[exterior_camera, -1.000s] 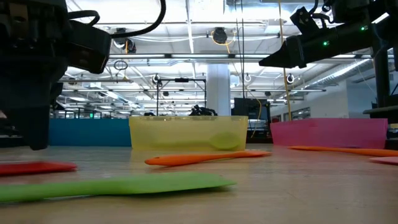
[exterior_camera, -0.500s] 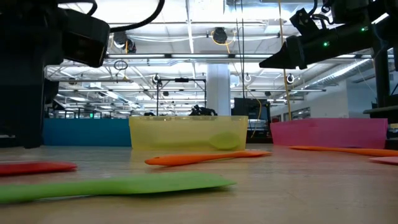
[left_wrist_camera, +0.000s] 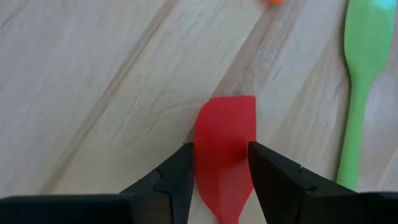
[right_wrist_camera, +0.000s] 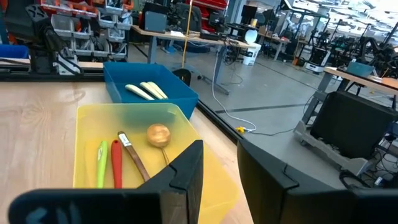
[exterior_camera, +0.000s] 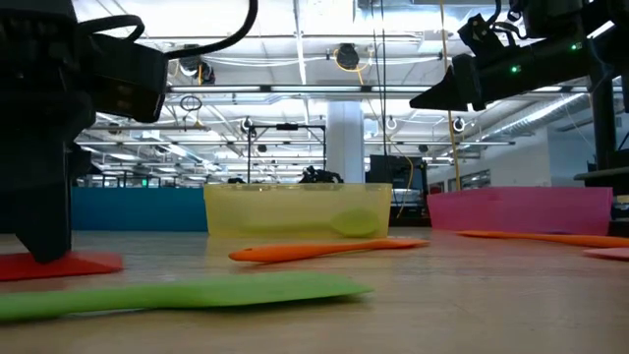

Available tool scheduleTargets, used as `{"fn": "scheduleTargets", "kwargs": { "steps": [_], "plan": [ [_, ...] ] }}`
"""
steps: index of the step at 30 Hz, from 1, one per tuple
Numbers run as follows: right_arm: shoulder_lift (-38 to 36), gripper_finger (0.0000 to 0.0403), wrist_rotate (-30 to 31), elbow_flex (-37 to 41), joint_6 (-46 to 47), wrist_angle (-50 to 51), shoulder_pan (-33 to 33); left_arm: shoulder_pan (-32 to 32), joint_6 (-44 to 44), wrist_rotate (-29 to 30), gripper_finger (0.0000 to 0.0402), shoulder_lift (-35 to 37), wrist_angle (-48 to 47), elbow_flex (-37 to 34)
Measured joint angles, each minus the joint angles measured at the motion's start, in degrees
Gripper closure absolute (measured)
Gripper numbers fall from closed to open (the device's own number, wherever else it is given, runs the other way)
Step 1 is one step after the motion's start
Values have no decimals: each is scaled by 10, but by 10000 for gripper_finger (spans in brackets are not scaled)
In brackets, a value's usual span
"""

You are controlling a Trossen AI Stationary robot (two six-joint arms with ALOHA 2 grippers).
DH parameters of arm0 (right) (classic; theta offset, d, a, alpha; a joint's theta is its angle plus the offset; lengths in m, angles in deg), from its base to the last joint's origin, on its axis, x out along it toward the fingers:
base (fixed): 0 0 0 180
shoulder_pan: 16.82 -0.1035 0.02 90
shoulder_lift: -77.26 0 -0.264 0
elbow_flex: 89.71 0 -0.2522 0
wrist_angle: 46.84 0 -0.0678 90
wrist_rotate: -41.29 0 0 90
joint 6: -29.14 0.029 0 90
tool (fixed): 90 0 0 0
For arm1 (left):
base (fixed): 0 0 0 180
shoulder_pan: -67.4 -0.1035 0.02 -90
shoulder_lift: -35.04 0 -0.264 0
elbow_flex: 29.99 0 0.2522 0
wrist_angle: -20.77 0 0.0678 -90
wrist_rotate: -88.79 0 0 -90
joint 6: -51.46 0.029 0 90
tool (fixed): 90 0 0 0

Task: Pick & Place Kitchen Items
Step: Put the red spatula into the red bin

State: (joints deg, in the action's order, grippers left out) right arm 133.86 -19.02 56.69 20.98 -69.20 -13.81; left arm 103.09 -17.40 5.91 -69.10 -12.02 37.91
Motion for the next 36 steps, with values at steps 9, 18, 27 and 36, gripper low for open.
{"fn": "scheduleTargets", "kwargs": {
  "steps": [9,18,27,36],
  "plan": [
    [0,312,0,0,0,7,0,18,3,22,238,-5,76,-3],
    [0,312,0,0,0,13,0,27,103,-11,266,-33,94,-1],
    [0,312,0,0,0,13,0,34,123,-22,337,-37,101,-2],
    [0,312,0,0,0,13,0,33,137,-17,389,-27,122,-4]
  ]
}}
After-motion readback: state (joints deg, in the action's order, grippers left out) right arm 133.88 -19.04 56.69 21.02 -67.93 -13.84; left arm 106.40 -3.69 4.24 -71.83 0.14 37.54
